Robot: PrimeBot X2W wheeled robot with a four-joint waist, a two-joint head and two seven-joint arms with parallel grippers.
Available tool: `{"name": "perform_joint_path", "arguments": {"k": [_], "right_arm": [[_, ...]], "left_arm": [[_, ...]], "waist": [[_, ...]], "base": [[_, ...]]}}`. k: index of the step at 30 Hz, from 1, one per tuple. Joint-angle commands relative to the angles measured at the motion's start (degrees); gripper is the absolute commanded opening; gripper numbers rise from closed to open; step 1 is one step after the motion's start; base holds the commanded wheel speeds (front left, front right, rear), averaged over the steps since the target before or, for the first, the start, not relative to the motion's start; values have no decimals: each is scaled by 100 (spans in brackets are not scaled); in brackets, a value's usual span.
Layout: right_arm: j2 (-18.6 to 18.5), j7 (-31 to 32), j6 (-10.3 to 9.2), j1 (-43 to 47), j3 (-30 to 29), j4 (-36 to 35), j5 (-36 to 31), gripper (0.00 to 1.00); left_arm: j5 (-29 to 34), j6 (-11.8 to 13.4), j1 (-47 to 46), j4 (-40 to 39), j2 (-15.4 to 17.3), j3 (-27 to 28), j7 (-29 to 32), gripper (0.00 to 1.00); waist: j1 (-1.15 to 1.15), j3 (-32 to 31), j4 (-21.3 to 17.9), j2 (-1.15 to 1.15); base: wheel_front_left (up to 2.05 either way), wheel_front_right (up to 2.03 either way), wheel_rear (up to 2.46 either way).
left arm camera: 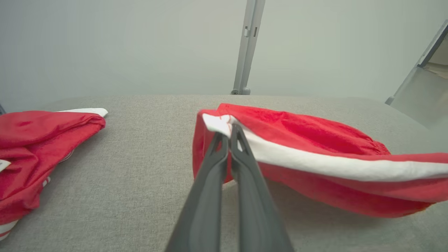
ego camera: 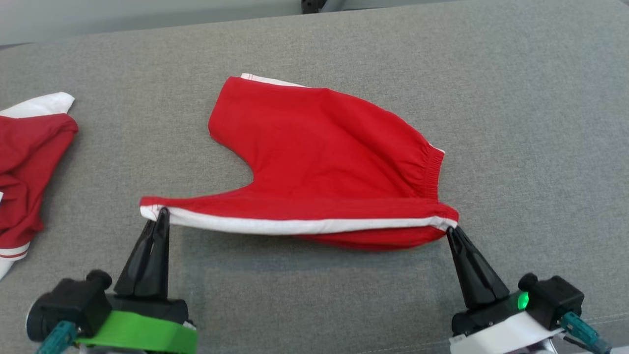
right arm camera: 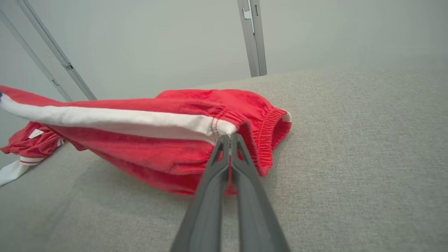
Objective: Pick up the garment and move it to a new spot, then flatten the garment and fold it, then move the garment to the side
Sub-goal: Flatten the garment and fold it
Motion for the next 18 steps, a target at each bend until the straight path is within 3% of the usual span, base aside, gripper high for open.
{"name": "perform_joint_path", "arguments": {"k": [1,12,18], "right_arm": [[0,6,-2,-287,-13,77,17,0],[268,34,-2,-1963,-168,797,44,0],[418,9,-1,-2536,-306,1159,94,0]], "left_arm": [[42,-88,-377,73,77,5,36,0],[-81,-567,-2952,1262,281,-34,367,0],[-133,-697,-4014,2154,290,-152,522,0]], "waist": [[0,220,-148,0],[0,1278,-456,0],[0,1636,-611,0]], "base": [[0,0,0],[0,0,0],[0,0,0]]}}
